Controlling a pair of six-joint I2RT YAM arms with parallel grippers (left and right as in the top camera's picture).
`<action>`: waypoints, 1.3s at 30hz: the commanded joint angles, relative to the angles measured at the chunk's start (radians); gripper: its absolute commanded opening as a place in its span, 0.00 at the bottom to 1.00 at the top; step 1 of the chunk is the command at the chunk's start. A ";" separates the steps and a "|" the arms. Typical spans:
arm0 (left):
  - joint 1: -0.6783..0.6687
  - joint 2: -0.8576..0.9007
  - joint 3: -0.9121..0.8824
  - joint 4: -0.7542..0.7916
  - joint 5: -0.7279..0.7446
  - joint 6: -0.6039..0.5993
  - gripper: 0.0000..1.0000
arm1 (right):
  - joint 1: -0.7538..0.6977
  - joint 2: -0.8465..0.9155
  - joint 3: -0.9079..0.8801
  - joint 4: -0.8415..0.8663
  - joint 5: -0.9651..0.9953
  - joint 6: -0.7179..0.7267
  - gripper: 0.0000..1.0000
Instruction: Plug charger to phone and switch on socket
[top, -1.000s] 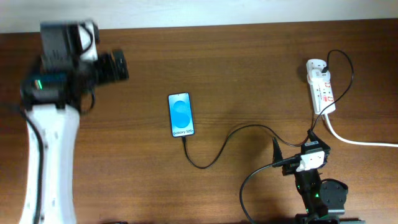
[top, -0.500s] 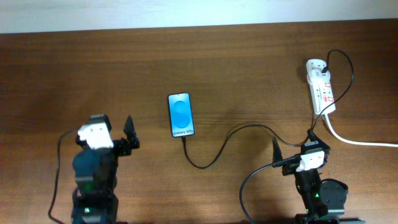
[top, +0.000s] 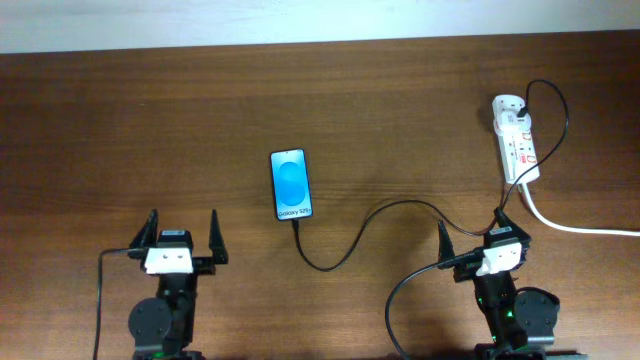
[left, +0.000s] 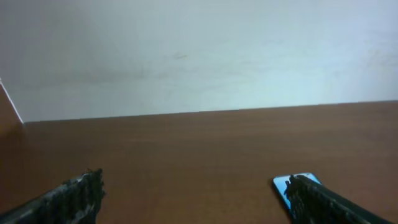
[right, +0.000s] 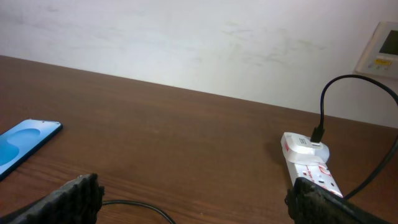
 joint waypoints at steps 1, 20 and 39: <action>-0.002 -0.074 -0.013 -0.061 0.015 0.045 0.99 | 0.006 -0.009 -0.005 -0.005 -0.016 0.010 0.98; -0.002 -0.289 -0.013 -0.365 0.014 0.045 0.99 | 0.006 -0.008 -0.005 -0.005 -0.016 0.010 0.98; -0.002 -0.289 -0.013 -0.365 0.014 0.045 0.99 | 0.006 -0.009 -0.005 -0.005 -0.016 0.010 0.98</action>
